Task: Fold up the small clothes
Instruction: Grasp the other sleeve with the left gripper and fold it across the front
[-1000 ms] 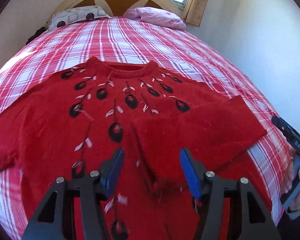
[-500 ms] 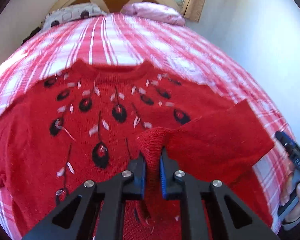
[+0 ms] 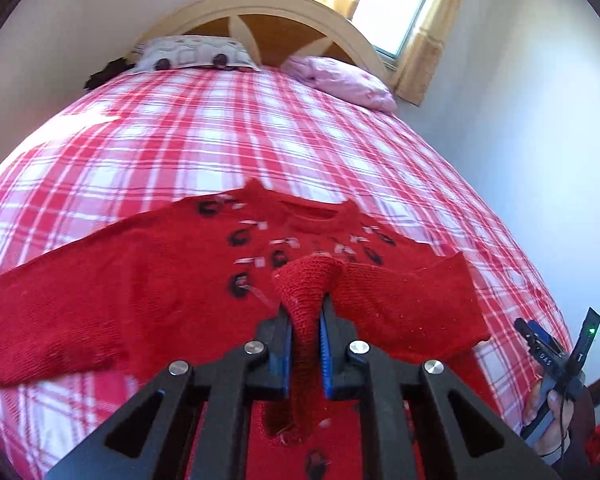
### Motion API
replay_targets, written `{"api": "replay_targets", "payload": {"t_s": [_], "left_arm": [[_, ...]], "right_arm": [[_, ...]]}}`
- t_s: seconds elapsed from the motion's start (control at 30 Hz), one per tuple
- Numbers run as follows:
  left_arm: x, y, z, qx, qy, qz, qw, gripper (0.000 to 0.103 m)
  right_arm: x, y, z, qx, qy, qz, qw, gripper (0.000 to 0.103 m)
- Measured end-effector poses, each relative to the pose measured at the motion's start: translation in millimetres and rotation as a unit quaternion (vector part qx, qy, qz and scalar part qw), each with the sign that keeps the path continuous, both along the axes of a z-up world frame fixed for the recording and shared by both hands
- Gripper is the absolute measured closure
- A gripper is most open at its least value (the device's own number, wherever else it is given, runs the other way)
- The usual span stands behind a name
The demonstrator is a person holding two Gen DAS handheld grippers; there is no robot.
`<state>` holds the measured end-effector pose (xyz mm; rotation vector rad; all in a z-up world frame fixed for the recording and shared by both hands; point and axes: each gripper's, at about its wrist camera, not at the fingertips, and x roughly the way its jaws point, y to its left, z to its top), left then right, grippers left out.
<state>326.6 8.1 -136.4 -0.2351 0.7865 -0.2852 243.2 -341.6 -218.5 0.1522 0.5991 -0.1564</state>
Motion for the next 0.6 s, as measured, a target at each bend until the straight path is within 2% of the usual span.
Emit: {"api": "replay_targets", "payload": {"t_s": [0.3,0.47,0.6], "left_arm": [[0.9,45.5,-40.2,-0.001,0.038,0.052,0.9979,0.092],[-4.6,65.8,-43.6,-0.02,0.04,0.073,0.9963,0.092],[-8.1,78.2,-47.3,-0.021,0.039,0.087,0.9952,0.092]], "right_arm": [[4.0,4.6,-2.4,-0.013,0.009,0.002,1.0,0.022],[5.0,6.3,-4.1,-0.015,0.015,-0.001,1.0,0.022],[5.9,7.2,-5.3,-0.019,0.019,0.0,1.0,0.021]]}}
